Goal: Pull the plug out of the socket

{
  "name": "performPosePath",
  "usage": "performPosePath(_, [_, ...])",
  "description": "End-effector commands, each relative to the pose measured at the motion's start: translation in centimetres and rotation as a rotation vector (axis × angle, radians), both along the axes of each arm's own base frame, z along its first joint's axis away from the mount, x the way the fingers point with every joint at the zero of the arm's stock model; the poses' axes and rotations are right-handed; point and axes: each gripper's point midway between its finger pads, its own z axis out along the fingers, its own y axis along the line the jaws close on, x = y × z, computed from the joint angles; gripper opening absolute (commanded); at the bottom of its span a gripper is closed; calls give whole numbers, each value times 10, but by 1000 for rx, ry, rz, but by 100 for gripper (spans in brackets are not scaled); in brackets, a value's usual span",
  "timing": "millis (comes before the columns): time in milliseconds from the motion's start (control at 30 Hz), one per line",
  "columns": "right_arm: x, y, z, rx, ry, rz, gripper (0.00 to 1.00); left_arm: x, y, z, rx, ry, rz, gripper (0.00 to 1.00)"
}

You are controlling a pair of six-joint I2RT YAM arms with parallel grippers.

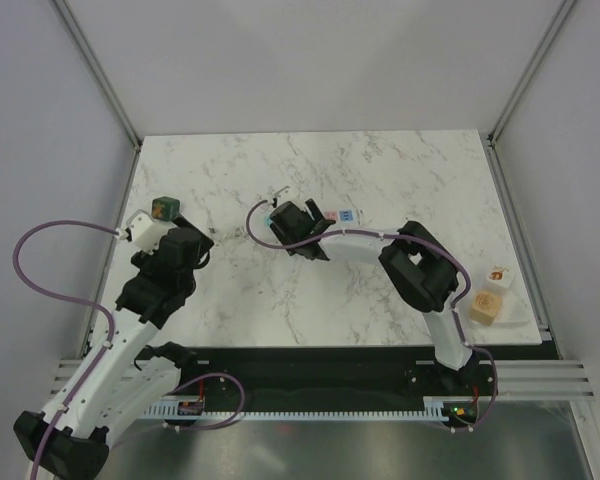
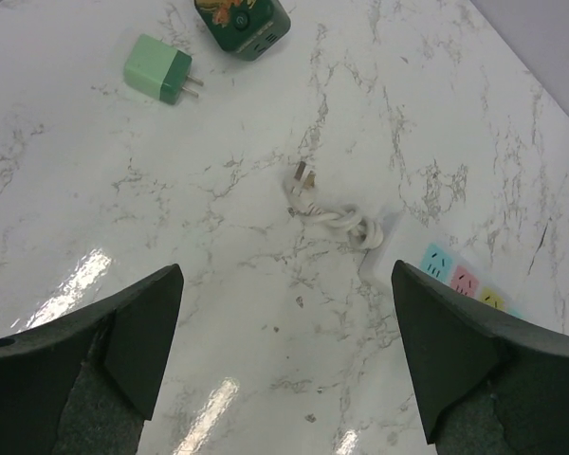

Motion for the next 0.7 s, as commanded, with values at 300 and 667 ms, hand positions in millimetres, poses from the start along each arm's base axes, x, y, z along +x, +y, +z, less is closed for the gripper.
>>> performPosePath(300, [125,-37,-16,-96,-32,-19,86,13,-18,-23,-45,36,-32,96])
performPosePath(667, [163,-27,62,-30,-169,-23,91,25,-43,-28,12,73,-215,96])
